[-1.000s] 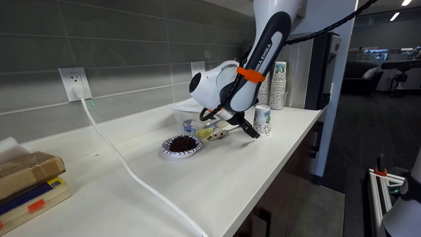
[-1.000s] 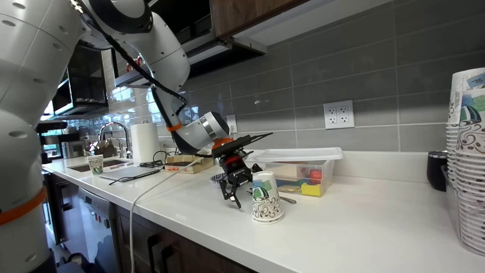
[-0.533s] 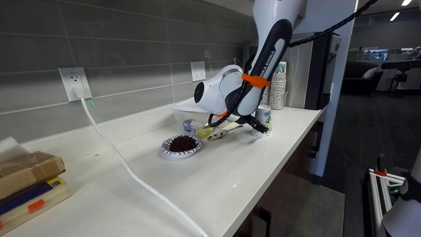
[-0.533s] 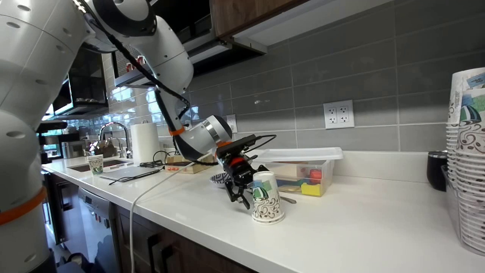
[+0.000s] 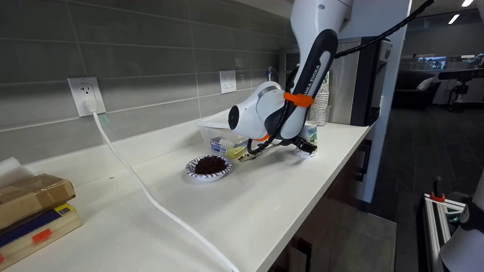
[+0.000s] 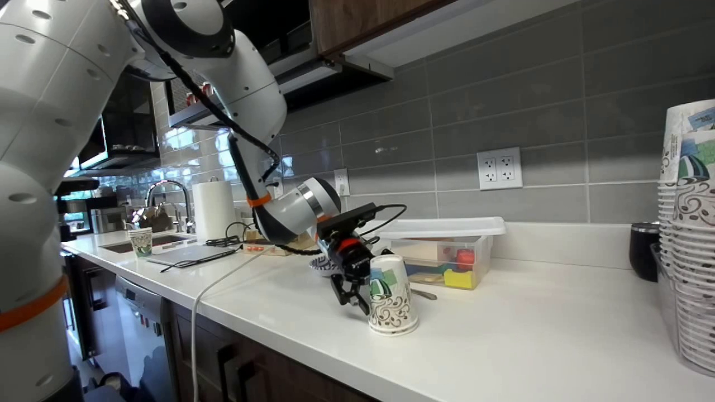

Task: Flip the cup over

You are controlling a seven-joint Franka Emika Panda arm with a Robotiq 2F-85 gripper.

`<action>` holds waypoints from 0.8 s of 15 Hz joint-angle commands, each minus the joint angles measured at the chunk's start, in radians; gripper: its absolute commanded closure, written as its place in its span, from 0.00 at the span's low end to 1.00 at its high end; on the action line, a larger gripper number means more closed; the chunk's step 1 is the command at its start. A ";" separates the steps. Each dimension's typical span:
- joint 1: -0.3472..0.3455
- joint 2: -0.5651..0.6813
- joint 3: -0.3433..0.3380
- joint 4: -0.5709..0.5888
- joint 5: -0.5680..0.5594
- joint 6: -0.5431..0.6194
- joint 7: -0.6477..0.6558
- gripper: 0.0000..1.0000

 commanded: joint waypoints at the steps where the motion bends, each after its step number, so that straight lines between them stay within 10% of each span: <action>1: -0.016 0.010 0.009 -0.021 -0.026 -0.016 0.050 0.00; 12: -0.047 0.025 0.004 -0.014 -0.005 -0.015 0.118 0.00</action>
